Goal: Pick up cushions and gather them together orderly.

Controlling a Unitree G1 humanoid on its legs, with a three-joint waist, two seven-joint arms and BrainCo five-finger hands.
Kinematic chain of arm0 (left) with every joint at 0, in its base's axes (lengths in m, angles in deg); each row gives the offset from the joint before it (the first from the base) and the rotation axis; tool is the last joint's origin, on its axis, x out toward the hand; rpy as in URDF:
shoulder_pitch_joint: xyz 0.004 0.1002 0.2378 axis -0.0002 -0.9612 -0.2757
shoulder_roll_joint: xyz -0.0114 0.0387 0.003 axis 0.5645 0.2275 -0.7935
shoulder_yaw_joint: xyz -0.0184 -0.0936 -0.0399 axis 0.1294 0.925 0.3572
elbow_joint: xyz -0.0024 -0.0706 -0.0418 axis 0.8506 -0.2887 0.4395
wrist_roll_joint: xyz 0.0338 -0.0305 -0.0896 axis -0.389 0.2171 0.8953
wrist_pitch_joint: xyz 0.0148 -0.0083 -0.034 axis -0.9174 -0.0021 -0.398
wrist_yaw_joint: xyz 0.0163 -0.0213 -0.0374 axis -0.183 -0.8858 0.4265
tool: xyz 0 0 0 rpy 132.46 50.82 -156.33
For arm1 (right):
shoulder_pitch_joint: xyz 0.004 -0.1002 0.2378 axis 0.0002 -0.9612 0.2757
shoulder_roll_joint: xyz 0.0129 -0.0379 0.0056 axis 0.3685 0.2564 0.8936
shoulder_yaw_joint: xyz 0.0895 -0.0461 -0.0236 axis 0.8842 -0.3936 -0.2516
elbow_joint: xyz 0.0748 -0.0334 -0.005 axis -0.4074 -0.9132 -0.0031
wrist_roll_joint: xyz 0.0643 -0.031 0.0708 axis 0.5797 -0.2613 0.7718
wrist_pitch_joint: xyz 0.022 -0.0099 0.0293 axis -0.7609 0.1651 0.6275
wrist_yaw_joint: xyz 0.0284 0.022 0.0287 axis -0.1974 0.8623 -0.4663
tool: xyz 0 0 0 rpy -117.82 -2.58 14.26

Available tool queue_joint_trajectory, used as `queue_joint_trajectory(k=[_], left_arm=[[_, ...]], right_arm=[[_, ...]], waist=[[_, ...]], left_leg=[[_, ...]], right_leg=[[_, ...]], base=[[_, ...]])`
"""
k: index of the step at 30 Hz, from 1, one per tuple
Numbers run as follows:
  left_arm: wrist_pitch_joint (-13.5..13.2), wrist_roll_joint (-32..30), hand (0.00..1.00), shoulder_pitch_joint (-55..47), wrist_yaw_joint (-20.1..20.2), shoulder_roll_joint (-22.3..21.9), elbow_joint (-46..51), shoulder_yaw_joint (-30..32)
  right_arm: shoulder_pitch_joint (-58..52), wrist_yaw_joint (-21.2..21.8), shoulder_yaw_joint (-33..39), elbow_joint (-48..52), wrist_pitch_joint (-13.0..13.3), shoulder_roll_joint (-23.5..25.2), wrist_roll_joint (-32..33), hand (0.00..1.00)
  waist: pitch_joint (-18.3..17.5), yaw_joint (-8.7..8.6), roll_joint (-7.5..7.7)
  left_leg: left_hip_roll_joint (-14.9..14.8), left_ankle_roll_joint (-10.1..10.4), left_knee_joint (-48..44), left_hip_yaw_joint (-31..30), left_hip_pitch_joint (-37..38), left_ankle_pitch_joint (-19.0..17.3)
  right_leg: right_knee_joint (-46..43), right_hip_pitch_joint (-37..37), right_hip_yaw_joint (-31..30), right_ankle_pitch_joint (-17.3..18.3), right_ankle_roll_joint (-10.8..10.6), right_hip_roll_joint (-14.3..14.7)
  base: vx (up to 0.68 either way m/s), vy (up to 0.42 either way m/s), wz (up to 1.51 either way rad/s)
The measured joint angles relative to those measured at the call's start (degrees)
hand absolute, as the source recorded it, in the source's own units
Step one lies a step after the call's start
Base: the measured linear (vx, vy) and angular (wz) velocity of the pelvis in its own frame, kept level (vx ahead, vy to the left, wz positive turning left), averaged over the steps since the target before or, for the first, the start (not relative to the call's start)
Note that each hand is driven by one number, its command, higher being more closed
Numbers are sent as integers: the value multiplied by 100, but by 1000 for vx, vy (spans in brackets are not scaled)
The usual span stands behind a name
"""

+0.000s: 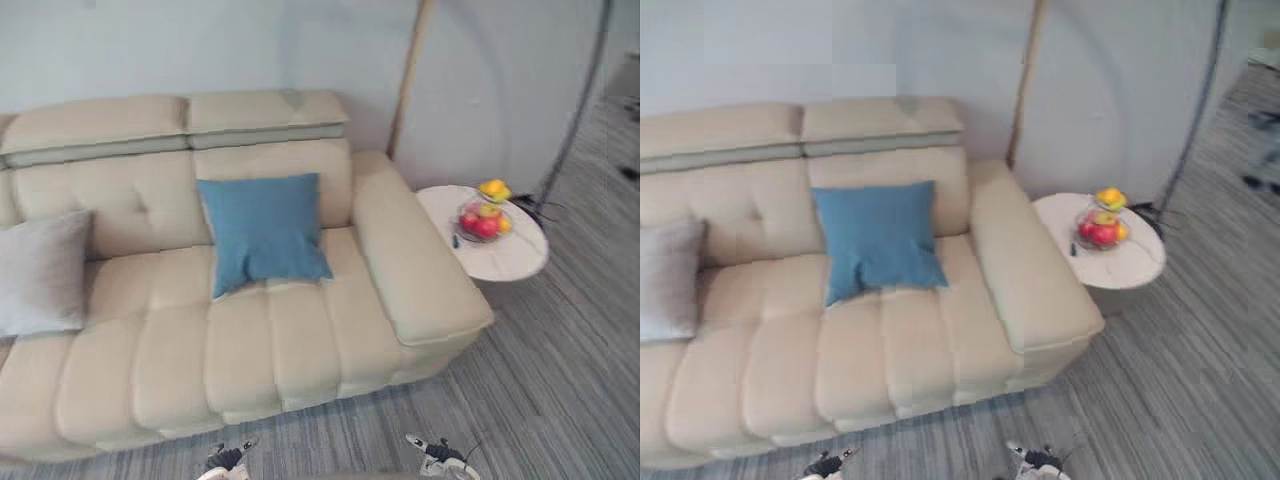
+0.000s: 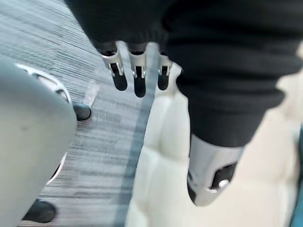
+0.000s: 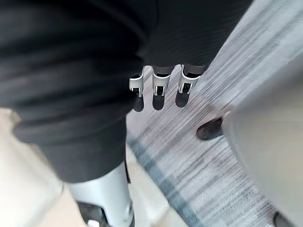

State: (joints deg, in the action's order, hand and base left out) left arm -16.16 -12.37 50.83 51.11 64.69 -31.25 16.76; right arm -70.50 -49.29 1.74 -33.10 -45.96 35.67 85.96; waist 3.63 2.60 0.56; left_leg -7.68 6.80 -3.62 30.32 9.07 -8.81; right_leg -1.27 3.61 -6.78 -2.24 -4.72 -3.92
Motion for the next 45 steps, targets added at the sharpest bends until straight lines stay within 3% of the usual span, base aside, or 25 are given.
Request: queue_joint_trajectory(k=[2,4,5,7,10,12,13,14,15,17,19,21,23,24,26,27,29,31,34,36,37,38,41,44,45], left_arm=[[16,-41,0,54,-1,-6,-54,-13],[23,-43,0,106,-4,53,-161,-115],[22,-44,0,188,-4,54,-174,-287],[18,-44,0,216,-6,73,-204,-573],[23,-94,0,286,7,62,-248,-801],[25,-156,0,443,19,87,-332,-919],[16,-160,0,452,19,61,-331,-889],[22,-161,0,450,41,29,-324,-805],[-8,-157,0,464,67,6,-244,-731],[-38,-152,0,443,81,-32,-141,-765],[-90,-146,0,392,92,-36,-10,-796],[-112,-145,0,384,96,-114,166,-613],[-121,-144,0,377,89,-171,273,-500],[-123,-145,0,366,88,-193,294,-436],[-122,-144,0,325,86,-186,292,-398],[-107,-144,0,239,84,-46,293,-371],[-106,-145,0,222,66,3,301,-345],[-85,-143,0,256,59,7,270,-365],[-76,-131,0,340,18,36,100,-674],[-73,-134,0,393,11,137,-3,-855],[-72,-135,0,396,18,200,-23,-942],[-68,-137,0,457,11,263,-147,-1034],[-17,-149,0,505,17,173,-244,-1047],[6,-162,0,471,15,151,-183,-984],[27,-161,0,459,12,106,-125,-829]], right_arm=[[51,1,-18,-3,-6,-15,-5,0],[233,-3,-51,-30,-6,-44,-44,0],[251,-5,-62,-51,-14,-128,-45,0],[239,-16,-160,-248,-16,-345,-61,0],[264,-17,-104,-241,-3,-456,-46,0],[283,-15,-107,-253,-1,-478,-53,0],[280,-17,-114,-254,-8,-432,-56,0],[281,-23,-123,-259,-11,-408,-57,0],[322,-38,-131,-272,-18,-395,-58,0],[416,-39,-151,-411,-22,-420,-60,0],[428,-40,-168,-364,-16,-390,-59,0],[387,-49,-263,-354,-21,-389,-60,0],[406,-45,-380,-292,-15,-366,-60,0],[400,-44,-418,-190,-12,-318,-61,0],[377,-39,-449,-91,14,-229,-67,0],[277,-33,-448,-10,3,-84,-61,0],[197,-22,-447,84,2,97,-58,0],[211,6,-444,94,5,140,-58,0],[283,18,-285,46,-1,148,-185,0],[368,16,-226,-47,2,144,-271,0],[418,14,-207,-156,0,114,-271,0],[471,12,-127,-285,-15,24,-268,0],[532,-5,146,-498,-20,-284,-270,0],[432,-10,222,-585,-25,-396,-258,0],[390,-20,178,-545,-22,-386,-250,0]], waist=[[16,-1,-41],[66,-34,-95],[123,-115,-187],[192,-153,-313],[287,-289,-477],[358,-316,-431],[363,-316,-427],[452,-258,-353],[535,-208,-371],[597,-171,-403],[621,-99,-402],[622,47,-381],[621,135,-374],[614,141,-385],[575,167,-399],[353,209,-178],[258,286,26],[297,315,-42],[332,323,-183],[331,301,-176],[329,268,-115],[362,255,-9],[469,139,-218],[481,108,-316],[542,126,-370]], left_leg=[[-153,-10,-130,507,-6,-47],[-253,-23,-193,905,-8,-48],[-288,-22,-220,1172,26,-50],[-288,-20,-314,1622,318,-48],[-331,17,-463,1809,468,-26],[-777,27,-1772,1754,197,-5],[-1012,-167,-2433,1604,37,82],[-1232,-572,-3327,1083,-296,-102],[-997,-380,-3822,142,-699,-560],[-424,-82,-3747,-957,-1166,-851],[-21,-190,-3289,-1654,-1604,-1009],[483,-197,-2685,-2856,-2052,-982],[732,-247,-2293,-3733,-2254,-852],[775,-415,-2099,-4060,-2298,-717],[609,-367,-1991,-3924,-2194,-282],[517,-399,-1833,-3139,-1973,-327],[465,-503,-1647,-2437,-1649,-402],[359,-593,-1628,-2022,-1344,-455],[79,-607,-1267,-1347,-638,-463],[15,-602,-1048,-1238,-509,-460],[26,-600,-935,-1123,-456,-459],[105,-575,-825,-1028,-335,-473],[-34,-268,-945,-1056,-74,-332],[-484,-180,-2918,-1190,-590,-186],[-710,-447,-4109,-1472,-1018,147]], right_leg=[[58,280,91,-375,224,230],[34,566,1148,-364,619,285],[-313,742,2317,1,931,83],[-1190,787,4626,445,1157,-471],[-1391,886,4296,684,1043,-285],[-1463,945,3861,849,1137,-161],[-1461,916,3695,904,1159,-38],[-1449,810,3372,961,1220,69],[-1434,694,2980,1040,1309,211],[-1268,436,2510,1059,1204,432],[-1149,181,1947,1089,1105,647],[-1159,15,1206,1190,983,846],[-1257,-15,693,1300,968,956],[-1379,-5,381,1388,919,1040],[-1695,57,20,1593,884,1138],[-2108,227,-181,1881,659,925],[-2572,480,344,1899,236,476],[-2855,542,1077,1770,-123,126],[-2829,505,3522,1789,113,-651],[-2348,609,3912,1599,253,-633],[-2035,692,4047,1341,341,-648],[-1707,748,4211,862,684,-702],[-1637,491,4029,978,736,-431],[-1310,70,3721,1117,776,-77],[-1198,-202,3517,1208,818,94]], base=[[42,-85,-190],[40,-154,-175],[20,-135,-101],[86,-171,-169],[122,-154,-106],[187,-189,-108],[213,-220,-108],[205,-175,-133],[160,-98,-153],[131,-35,-170],[237,3,-169],[245,61,-170],[214,118,-170],[243,147,-188],[364,204,-177],[437,231,-184],[367,192,-191],[225,114,-157],[208,36,-140],[193,-46,-90],[275,-174,-87],[200,-142,-69],[251,-166,-54],[238,-172,-61],[250,-135,-84]])
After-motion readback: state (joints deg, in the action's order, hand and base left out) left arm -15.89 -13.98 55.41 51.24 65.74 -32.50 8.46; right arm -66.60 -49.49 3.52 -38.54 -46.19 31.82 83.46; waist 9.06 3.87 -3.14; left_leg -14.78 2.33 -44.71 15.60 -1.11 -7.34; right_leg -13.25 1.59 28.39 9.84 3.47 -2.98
